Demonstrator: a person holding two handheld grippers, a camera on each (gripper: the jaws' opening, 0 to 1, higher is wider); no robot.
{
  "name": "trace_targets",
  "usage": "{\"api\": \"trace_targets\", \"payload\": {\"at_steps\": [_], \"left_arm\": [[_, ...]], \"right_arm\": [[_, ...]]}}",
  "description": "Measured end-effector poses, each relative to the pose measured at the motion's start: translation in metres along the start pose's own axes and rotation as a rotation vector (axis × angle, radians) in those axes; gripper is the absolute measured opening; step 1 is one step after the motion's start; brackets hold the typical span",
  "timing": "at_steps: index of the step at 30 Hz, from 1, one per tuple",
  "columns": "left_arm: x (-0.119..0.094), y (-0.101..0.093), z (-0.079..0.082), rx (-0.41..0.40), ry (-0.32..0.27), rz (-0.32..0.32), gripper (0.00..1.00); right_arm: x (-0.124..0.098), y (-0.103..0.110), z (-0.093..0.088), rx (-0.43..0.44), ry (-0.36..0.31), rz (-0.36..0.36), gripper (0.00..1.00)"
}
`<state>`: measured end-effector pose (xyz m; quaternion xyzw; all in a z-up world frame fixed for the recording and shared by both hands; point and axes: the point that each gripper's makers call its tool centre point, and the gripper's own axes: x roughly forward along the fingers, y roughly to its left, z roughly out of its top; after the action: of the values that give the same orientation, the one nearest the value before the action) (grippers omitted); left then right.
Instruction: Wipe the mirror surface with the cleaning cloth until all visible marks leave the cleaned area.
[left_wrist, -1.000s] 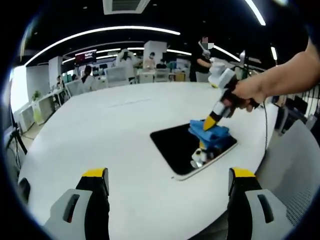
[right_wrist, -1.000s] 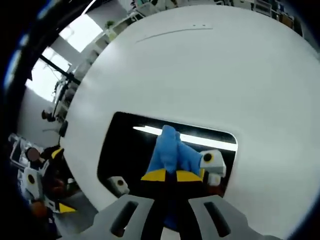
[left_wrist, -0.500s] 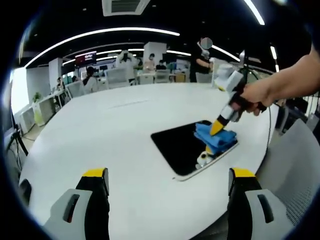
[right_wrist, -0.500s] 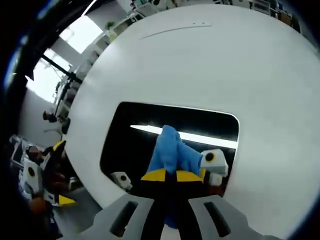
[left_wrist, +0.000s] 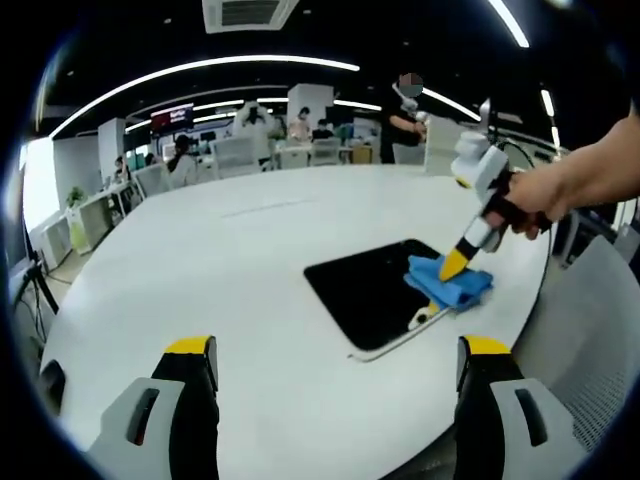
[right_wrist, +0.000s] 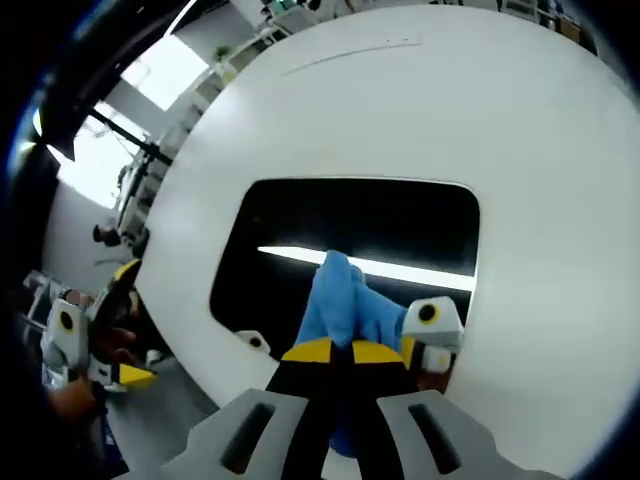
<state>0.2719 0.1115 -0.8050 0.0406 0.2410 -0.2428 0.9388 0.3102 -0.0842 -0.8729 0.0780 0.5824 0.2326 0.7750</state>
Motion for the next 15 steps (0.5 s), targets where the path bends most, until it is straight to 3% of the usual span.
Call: {"api": "trace_targets", "payload": {"at_steps": [8,15], "left_arm": [[-0.001,0.001,0.002,-0.005,-0.005,0.009,1.00],[-0.001,0.002,0.002,-0.002,-0.008,0.015,1.00]], "right_arm": [[-0.005,0.004,-0.014,-0.011,0.018,0.015,0.00],[-0.002,0.002,-0.014,-0.018,0.034,0.019,0.00]]}}
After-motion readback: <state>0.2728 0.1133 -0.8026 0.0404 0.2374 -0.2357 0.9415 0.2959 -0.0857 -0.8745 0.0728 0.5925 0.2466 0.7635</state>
